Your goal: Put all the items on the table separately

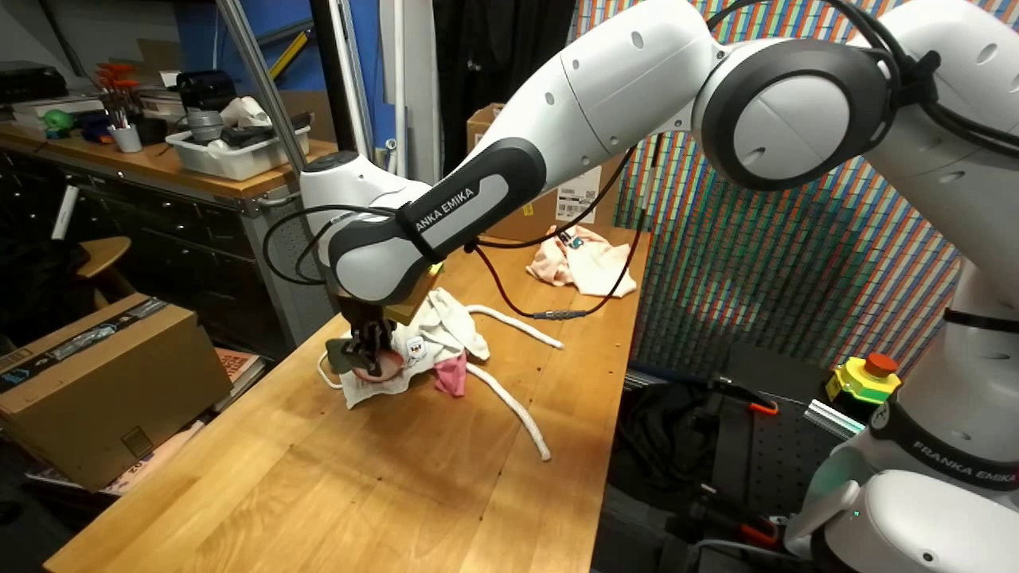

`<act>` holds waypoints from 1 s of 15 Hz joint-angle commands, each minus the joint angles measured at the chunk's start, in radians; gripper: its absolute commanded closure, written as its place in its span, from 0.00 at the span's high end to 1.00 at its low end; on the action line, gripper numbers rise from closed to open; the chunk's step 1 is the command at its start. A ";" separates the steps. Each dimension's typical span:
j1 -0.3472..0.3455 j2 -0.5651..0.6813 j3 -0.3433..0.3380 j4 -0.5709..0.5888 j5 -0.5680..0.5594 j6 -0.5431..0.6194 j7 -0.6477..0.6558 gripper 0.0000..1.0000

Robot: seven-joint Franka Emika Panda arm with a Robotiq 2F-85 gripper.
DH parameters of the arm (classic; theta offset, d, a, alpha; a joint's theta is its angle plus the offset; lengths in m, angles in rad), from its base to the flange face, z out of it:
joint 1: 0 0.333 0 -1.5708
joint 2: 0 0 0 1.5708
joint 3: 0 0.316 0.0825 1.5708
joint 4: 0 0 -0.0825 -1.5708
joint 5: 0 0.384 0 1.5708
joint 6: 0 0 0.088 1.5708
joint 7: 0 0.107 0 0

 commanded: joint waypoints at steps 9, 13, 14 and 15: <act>0.004 -0.003 -0.004 0.025 0.002 0.010 -0.017 0.07; 0.007 -0.020 0.008 0.018 0.008 0.031 -0.016 0.07; 0.008 -0.024 0.011 0.015 0.009 0.042 -0.016 0.07; 0.011 -0.026 0.012 0.014 0.008 0.050 -0.017 0.07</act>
